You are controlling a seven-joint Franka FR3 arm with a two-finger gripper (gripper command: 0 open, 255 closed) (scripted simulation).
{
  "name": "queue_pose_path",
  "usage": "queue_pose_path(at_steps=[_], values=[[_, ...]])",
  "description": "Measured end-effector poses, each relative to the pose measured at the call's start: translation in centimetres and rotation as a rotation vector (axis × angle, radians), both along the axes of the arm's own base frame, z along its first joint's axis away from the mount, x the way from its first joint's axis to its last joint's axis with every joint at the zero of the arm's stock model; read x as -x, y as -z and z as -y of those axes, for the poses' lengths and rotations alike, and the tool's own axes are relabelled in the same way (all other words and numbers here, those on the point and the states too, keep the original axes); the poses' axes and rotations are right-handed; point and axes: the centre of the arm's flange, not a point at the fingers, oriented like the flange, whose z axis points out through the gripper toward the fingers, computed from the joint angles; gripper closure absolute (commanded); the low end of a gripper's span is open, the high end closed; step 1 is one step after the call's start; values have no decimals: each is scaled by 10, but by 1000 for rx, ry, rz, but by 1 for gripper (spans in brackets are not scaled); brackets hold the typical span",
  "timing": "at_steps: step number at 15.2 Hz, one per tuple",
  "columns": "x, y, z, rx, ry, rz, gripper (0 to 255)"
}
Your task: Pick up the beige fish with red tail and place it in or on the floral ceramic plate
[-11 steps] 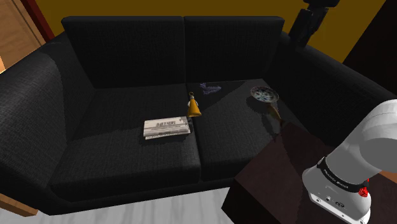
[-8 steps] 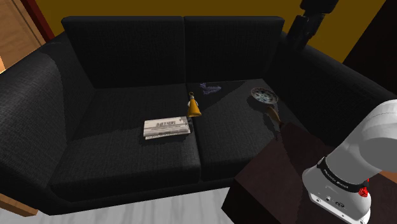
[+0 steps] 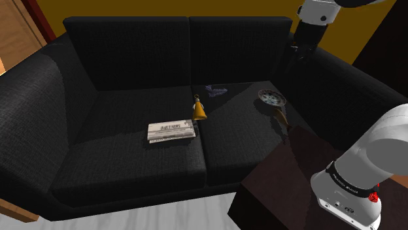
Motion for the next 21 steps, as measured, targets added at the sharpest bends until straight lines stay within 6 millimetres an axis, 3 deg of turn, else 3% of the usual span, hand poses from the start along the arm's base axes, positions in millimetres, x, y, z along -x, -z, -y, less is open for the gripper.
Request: queue_pose_path(at_steps=[10, 21], values=[[-25, 112, 67, 16, 166, -48, 0], [-24, 235, 141, 34, 348, -99, 0]])
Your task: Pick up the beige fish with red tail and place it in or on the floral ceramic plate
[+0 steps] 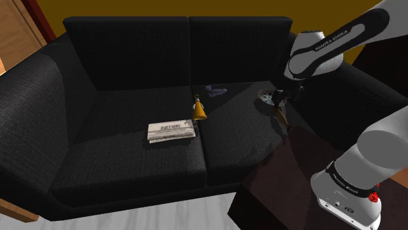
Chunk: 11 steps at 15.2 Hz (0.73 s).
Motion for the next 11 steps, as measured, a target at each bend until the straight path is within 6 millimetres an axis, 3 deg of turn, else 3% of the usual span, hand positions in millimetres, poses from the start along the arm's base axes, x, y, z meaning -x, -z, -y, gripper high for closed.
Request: queue_pose_path(at_steps=[4, 11], values=[[2, 39, 24, 5, 52, -15, 0], [7, 76, 26, 7, 59, -17, 0]])
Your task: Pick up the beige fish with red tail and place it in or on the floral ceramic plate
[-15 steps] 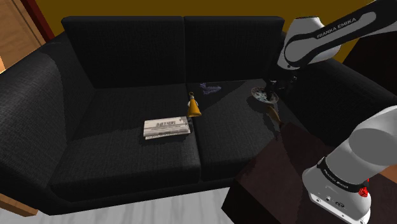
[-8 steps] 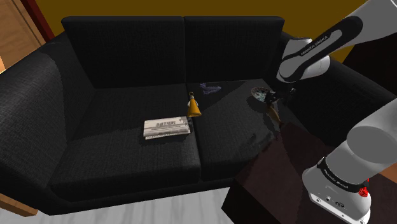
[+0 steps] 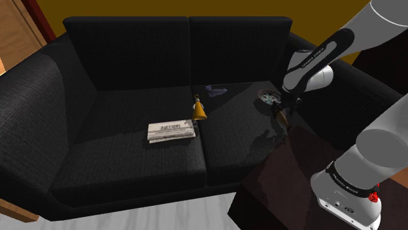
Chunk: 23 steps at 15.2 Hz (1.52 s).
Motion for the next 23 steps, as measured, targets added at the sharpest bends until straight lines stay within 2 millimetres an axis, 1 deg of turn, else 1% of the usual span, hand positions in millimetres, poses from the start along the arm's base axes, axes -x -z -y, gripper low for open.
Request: queue_pose_path(at_steps=[6, 7, 17, 23], values=[[0, 4, 0, 0, 0, 1, 0], [0, 4, 0, 0, 0, 1, 255], [0, 4, 0, 0, 0, 1, 255], [-1, -21, 0, 0, 0, 1, 255]])
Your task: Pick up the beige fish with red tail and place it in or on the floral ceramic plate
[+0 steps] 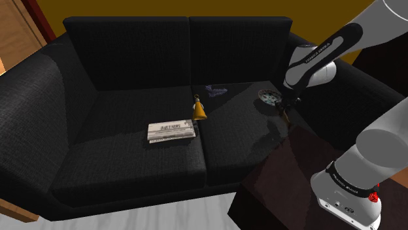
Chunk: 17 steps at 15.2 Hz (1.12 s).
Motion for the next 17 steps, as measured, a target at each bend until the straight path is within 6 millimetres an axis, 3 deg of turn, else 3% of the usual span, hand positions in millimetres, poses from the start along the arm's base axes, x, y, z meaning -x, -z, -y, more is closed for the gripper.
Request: queue_pose_path(at_steps=[13, 17], values=[[0, -71, 1, 0, 0, 0, 255], [-30, -73, 27, 0, 0, 0, 255]])
